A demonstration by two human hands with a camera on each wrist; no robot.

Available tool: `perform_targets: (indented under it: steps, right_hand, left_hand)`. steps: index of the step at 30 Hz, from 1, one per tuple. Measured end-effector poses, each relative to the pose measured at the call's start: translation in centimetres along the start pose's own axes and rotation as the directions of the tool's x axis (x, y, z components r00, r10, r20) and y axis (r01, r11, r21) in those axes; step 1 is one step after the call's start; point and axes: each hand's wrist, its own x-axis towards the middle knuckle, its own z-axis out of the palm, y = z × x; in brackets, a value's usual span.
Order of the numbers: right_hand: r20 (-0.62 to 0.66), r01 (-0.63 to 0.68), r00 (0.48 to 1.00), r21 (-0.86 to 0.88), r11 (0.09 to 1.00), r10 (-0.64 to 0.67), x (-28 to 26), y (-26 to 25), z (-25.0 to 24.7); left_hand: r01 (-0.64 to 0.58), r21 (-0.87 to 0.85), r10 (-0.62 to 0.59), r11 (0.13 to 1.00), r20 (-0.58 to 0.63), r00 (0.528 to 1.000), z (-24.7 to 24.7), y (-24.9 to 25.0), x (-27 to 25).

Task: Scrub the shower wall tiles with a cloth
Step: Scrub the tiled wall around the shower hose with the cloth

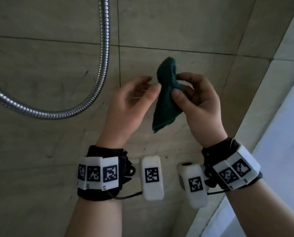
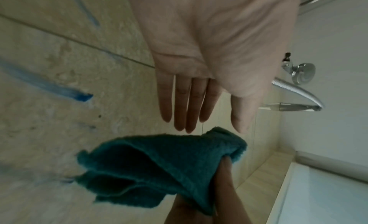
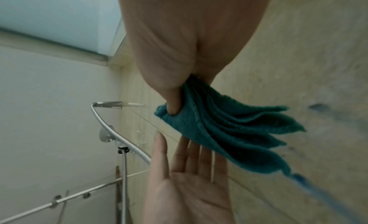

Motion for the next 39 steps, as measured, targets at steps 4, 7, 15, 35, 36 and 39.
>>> perform_targets:
  steps: [4, 7, 15, 35, 36, 39]
  right_hand:
    - [0.073, -0.016, 0.997, 0.109, 0.994, 0.008, 0.4, -0.1, 1.7]
    - [0.057, -0.003, 0.998, 0.156, 0.988, -0.006, 0.3, 0.1, 2.4]
    - [0.225, -0.327, 0.939, 0.363, 0.872, 0.258, -0.2, -0.4, 1.9]
    - [0.166, -0.498, 0.867, 0.272, 0.824, 0.469, -1.3, -1.1, -2.1]
    - [0.125, -0.483, 0.875, 0.182, 0.856, 0.467, -1.3, -1.3, -2.0]
    - [-0.047, -0.424, 0.905, -0.2, 0.883, 0.423, -1.4, -1.4, -1.3]
  left_hand:
    - [0.077, -0.094, -0.068, 0.993, 0.089, 0.994, -1.0, 0.4, -0.1]
    - [0.108, -0.13, -0.1, 0.986, 0.071, 0.992, -1.6, 0.5, -0.7]
    - [0.142, -0.037, -0.144, 0.989, -0.075, 0.987, -2.3, 0.2, -1.1]
    - [0.196, -0.143, -0.203, 0.97, -0.037, 0.978, -0.8, 0.3, -1.4]
    - [0.192, -0.065, -0.196, 0.979, -0.063, 0.979, -0.7, 0.1, -1.3]
    - [0.098, 0.221, -0.064, 0.97, -0.154, 0.986, 0.0, -0.4, -1.1]
